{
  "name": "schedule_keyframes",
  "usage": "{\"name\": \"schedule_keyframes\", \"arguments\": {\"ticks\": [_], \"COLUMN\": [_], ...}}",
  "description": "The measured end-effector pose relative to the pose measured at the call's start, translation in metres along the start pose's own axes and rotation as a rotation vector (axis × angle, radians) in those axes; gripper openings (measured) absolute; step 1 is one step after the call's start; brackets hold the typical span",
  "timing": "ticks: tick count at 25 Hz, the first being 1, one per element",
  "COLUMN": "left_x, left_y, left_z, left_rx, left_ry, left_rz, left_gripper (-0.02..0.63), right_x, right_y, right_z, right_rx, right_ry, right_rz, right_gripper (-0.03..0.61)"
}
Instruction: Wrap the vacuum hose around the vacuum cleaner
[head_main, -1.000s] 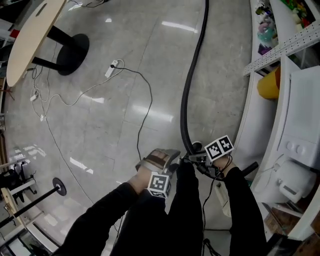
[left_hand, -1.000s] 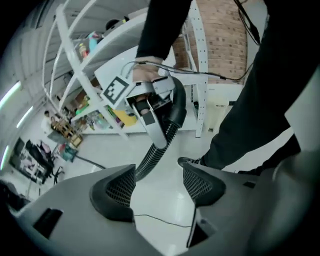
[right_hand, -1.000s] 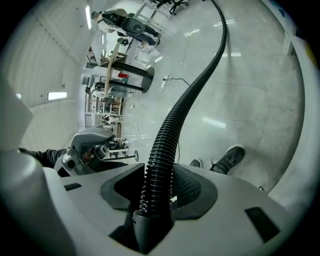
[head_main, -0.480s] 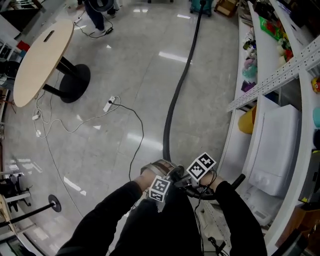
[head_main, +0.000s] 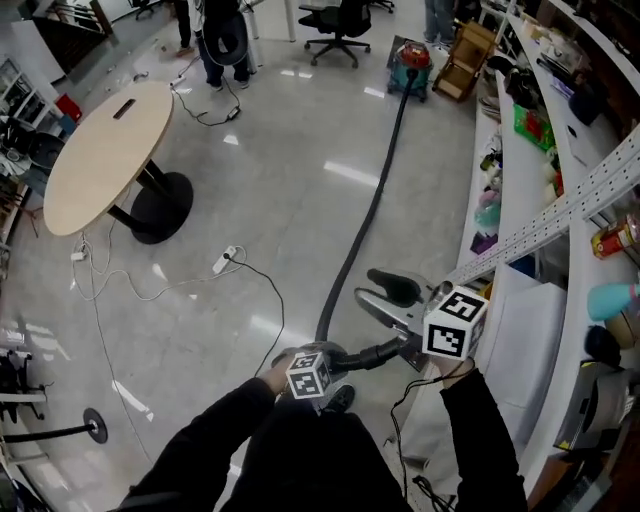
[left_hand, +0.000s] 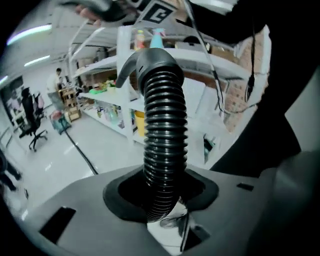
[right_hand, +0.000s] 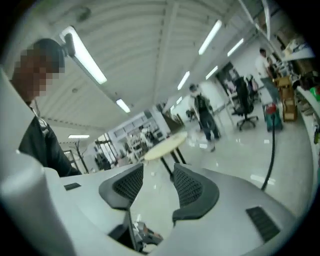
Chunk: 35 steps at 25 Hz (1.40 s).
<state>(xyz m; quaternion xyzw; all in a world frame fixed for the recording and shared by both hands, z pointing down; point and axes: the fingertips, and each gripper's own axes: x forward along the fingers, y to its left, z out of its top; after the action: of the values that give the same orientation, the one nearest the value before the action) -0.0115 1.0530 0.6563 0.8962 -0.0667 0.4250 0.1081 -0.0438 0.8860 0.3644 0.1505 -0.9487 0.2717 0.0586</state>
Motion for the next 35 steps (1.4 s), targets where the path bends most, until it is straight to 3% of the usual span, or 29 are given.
{"name": "schedule_keyframes", "arguments": {"ticks": [3,5,7,11,14,18,21,24,27,34,35], "left_x": [-0.039,-0.065,-0.088,-0.141,-0.185,-0.23,-0.251,-0.265,-0.27,-0.267,-0.265], "left_y": [0.04,0.065,0.09,0.141,0.181,0.228,0.253,0.269,0.284,0.31,0.313], "left_z": [0.025,0.037,0.045,0.059,0.073,0.096,0.11,0.118,0.121,0.134,0.138], "left_rx": [-0.174,-0.236,-0.274,-0.363,-0.453,-0.556,-0.626,-0.689,-0.719,-0.816,-0.825], "left_ry": [-0.128,-0.195,-0.245,-0.325,-0.369,-0.399,-0.442,-0.477,-0.48,-0.533,-0.534], "left_rz": [-0.022,-0.044,-0.072,-0.189,-0.298,-0.415,-0.502,-0.573,-0.58,-0.626,-0.631], "left_gripper": [0.179,0.179,0.179,0.179,0.179,0.179,0.179,0.179,0.181,0.183,0.183], "right_x": [-0.031,-0.044,-0.047,-0.023,0.025,0.097,0.139,0.166,0.18,0.201,0.201], "right_y": [0.02,0.025,0.016,-0.032,-0.056,-0.058,-0.069,-0.081,-0.09,-0.099,-0.103], "right_z": [0.08,0.09,0.078,0.02,-0.029,-0.071,-0.082,-0.074,-0.065,-0.064,-0.062], "right_rx": [-0.022,-0.024,-0.02,0.066,0.073,-0.01,-0.11,-0.187,-0.231,-0.299,-0.284], "right_ry": [-0.295,-0.357,-0.354,-0.27,-0.118,0.091,0.191,0.238,0.284,0.344,0.332], "right_rz": [0.006,-0.023,-0.108,-0.307,-0.368,-0.32,-0.351,-0.38,-0.372,-0.255,-0.241], "right_gripper": [0.199,0.199,0.199,0.199,0.201,0.254,0.264,0.273,0.272,0.269,0.241]}}
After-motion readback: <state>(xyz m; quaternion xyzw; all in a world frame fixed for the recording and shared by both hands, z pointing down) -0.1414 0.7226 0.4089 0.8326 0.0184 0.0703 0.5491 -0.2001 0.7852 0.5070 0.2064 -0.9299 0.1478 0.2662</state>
